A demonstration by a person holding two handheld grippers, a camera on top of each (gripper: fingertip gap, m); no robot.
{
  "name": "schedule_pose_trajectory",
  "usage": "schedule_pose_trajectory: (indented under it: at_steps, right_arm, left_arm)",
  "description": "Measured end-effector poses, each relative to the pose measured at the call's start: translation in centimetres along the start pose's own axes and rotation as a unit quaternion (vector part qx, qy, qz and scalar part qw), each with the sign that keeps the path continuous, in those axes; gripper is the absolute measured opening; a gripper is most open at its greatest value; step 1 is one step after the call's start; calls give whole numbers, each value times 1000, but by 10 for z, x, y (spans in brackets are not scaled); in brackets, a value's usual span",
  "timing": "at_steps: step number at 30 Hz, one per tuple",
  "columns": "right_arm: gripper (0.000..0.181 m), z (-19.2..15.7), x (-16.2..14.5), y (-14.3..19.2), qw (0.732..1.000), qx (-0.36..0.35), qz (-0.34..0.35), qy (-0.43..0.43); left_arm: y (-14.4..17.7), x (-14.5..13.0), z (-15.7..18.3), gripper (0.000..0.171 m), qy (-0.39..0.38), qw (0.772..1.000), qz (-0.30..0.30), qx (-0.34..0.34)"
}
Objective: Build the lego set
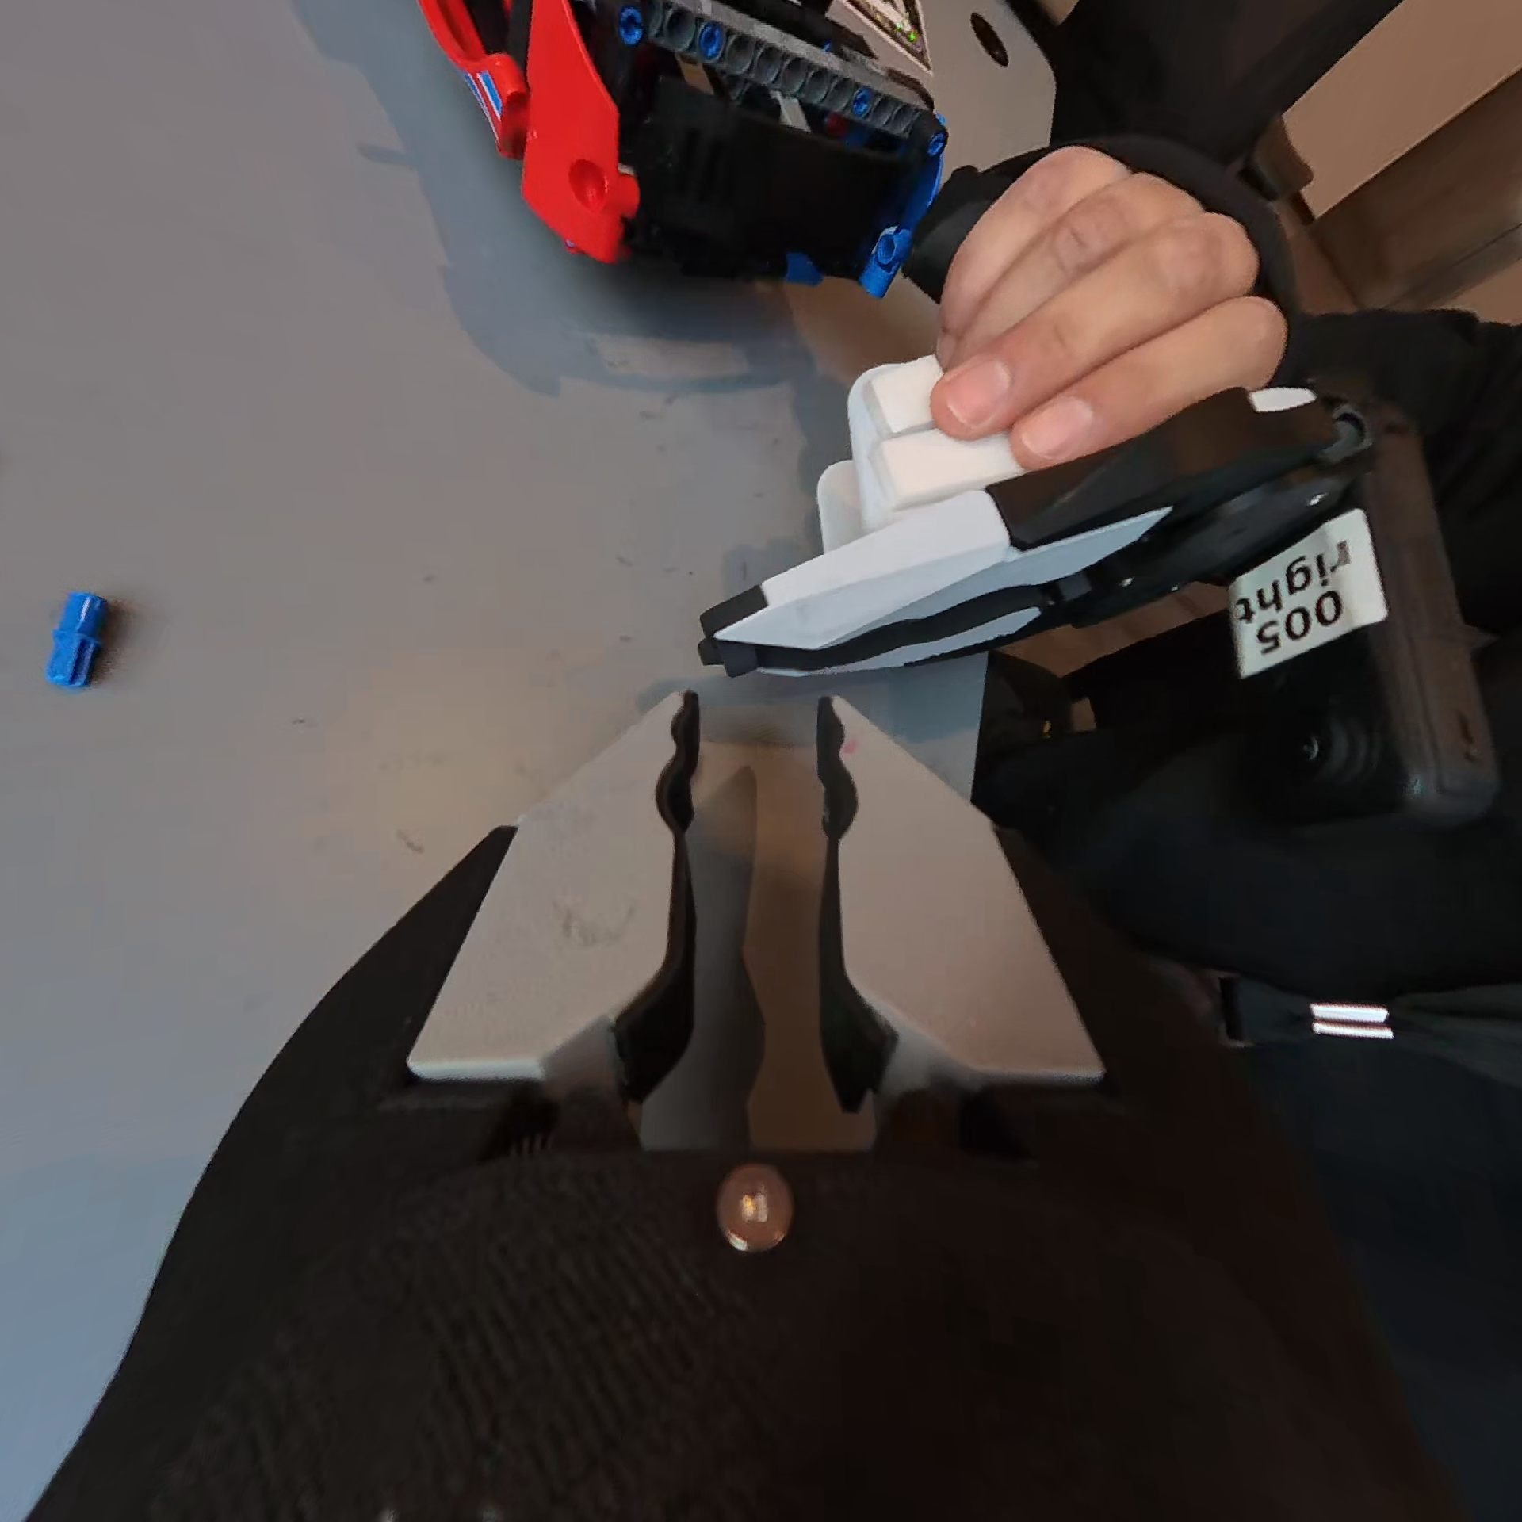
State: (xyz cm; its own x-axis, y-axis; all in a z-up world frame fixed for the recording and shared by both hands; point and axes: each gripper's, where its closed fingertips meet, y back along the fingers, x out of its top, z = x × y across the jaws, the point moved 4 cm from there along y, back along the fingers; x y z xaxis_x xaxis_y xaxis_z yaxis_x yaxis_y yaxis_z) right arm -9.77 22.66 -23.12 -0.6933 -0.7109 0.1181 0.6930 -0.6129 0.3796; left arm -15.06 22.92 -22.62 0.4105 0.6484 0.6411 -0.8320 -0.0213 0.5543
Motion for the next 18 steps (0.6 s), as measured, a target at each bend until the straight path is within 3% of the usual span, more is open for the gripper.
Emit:
schedule_pose_trajectory:
  at_steps: [12,18]
  right_arm:
    - [8,-3,-1,1,1000,-10,-19,0]
    - [8,-5,-1,1,1000,-4,-15,0]
  left_arm:
    - [-7,6,-2,20,16,999,33,13]
    - [-9,3,-6,5,12,999,22,32]
